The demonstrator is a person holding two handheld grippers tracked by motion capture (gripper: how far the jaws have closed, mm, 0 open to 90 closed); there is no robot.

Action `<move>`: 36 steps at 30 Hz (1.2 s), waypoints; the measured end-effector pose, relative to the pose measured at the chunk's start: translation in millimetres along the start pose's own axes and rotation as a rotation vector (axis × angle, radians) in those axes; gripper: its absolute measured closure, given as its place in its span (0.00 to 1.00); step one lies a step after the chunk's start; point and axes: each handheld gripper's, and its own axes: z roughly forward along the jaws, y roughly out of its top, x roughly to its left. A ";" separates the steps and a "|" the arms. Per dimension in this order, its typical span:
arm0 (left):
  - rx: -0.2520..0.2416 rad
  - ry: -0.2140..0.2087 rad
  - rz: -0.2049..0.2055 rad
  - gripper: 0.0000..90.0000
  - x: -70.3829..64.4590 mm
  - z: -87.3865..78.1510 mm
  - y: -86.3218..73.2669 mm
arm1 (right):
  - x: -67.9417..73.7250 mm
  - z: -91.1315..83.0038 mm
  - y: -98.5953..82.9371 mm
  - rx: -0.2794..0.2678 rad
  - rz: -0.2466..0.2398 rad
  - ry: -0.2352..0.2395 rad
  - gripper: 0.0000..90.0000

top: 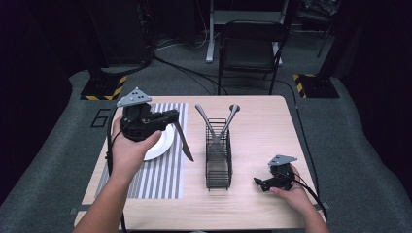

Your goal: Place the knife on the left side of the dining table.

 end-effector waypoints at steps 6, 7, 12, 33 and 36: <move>0.019 0.024 -0.030 0.93 15.2 5.3 -15.9 | 0.1 0.0 0.0 0.000 0.001 0.000 0.00; 0.022 0.032 -0.033 0.93 17.3 6.0 -18.5 | 0.1 0.1 0.0 -0.001 0.001 0.000 0.00; 0.029 0.051 -0.064 0.93 26.4 9.9 -30.4 | 0.1 0.0 0.0 -0.001 0.001 0.000 0.00; 0.068 0.125 -0.145 0.93 58.8 19.8 -70.3 | 0.0 0.0 0.1 0.000 0.001 0.000 0.00; 0.066 0.129 -0.153 0.93 61.7 21.1 -73.4 | 0.1 0.0 0.0 -0.001 0.002 0.000 0.00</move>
